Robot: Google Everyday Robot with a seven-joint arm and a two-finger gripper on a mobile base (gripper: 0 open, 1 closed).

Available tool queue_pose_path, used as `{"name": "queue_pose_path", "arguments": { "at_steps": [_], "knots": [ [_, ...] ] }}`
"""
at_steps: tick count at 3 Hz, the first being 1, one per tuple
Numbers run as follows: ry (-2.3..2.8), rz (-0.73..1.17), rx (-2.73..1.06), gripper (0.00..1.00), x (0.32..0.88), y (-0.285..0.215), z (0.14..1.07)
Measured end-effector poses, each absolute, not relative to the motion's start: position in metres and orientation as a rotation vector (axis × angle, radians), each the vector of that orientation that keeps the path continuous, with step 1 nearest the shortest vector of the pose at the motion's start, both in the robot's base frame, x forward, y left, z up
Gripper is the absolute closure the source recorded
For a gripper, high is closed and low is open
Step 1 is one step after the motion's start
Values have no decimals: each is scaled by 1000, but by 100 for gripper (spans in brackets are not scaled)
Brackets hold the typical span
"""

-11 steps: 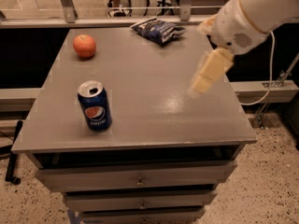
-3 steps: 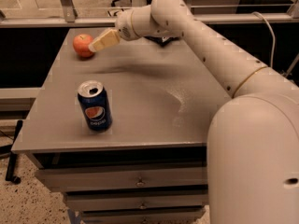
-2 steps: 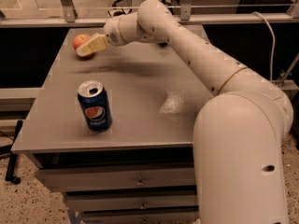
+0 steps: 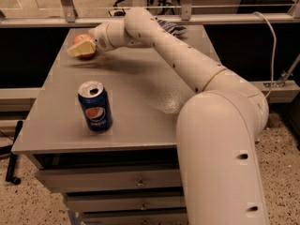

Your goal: Move apple near pepsi can

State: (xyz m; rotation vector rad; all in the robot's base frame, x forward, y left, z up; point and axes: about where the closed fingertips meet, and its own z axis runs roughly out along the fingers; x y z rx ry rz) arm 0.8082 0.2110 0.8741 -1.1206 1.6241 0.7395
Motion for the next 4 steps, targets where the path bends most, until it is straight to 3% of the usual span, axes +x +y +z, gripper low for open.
{"name": "queue_pose_path", "arguments": {
  "at_steps": [3, 4],
  "knots": [
    [1600, 719, -1113, 96, 777, 165, 900],
    [1537, 691, -1160, 100, 731, 109, 940]
  ]
}}
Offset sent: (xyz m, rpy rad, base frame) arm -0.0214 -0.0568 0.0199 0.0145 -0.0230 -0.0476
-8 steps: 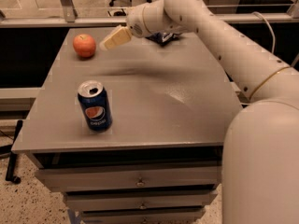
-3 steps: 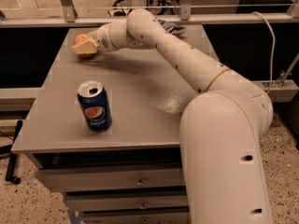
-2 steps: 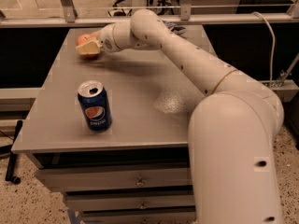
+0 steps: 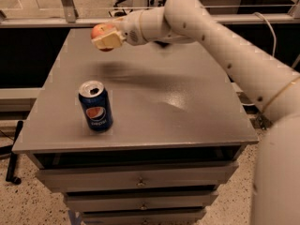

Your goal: Move apple near pepsi can

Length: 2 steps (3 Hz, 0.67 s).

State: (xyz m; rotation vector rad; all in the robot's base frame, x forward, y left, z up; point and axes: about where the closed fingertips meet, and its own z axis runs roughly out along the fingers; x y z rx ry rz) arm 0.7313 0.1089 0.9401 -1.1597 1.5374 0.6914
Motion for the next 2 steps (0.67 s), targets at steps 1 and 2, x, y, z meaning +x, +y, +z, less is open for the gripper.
{"name": "queue_pose_path", "arguments": {
  "at_steps": [1, 2],
  "knots": [
    [1511, 667, -1193, 100, 686, 59, 950],
    [1518, 675, -1223, 100, 643, 14, 937]
  ]
}}
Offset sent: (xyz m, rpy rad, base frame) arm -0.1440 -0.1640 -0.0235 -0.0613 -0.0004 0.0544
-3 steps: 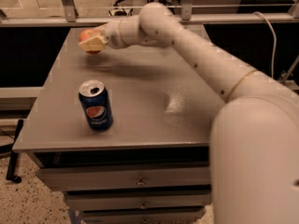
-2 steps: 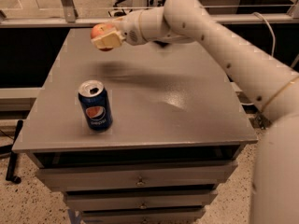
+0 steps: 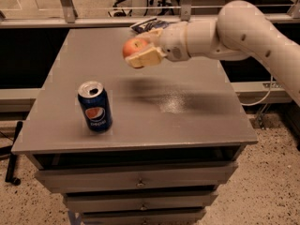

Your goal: Move apple near pepsi can

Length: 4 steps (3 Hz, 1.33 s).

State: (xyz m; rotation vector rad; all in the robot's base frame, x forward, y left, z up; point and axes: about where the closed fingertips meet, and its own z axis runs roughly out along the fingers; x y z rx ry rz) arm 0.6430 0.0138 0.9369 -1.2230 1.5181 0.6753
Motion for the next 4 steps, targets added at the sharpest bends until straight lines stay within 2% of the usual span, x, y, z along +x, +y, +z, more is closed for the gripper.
{"name": "queue_pose_path", "arguments": {
  "at_steps": [1, 2, 4],
  "knots": [
    [1493, 727, -1291, 100, 597, -6, 924],
    [1454, 776, -1357, 100, 571, -2, 920],
    [1406, 933, -1521, 100, 536, 44, 903]
  ]
}}
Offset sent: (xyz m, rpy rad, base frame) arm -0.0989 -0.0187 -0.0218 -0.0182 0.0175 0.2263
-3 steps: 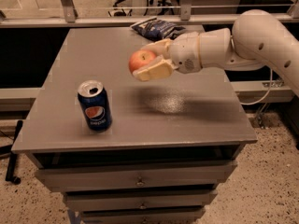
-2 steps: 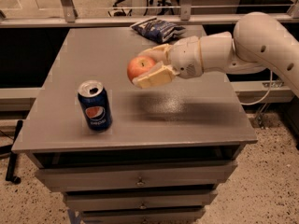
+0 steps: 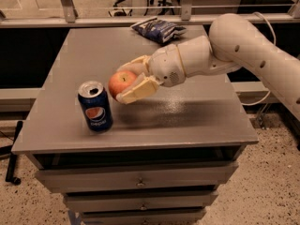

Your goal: Move apple near pepsi can

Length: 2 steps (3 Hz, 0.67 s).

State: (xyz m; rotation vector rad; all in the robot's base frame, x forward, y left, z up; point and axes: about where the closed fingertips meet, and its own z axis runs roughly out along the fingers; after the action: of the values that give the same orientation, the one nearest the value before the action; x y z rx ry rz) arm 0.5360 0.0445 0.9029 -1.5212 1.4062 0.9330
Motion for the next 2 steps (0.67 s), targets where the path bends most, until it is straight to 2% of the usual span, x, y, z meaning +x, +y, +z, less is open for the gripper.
{"name": "queue_pose_path", "arguments": {
  "at_steps": [2],
  "knots": [
    [1488, 1020, -1556, 100, 530, 50, 874]
  ]
}}
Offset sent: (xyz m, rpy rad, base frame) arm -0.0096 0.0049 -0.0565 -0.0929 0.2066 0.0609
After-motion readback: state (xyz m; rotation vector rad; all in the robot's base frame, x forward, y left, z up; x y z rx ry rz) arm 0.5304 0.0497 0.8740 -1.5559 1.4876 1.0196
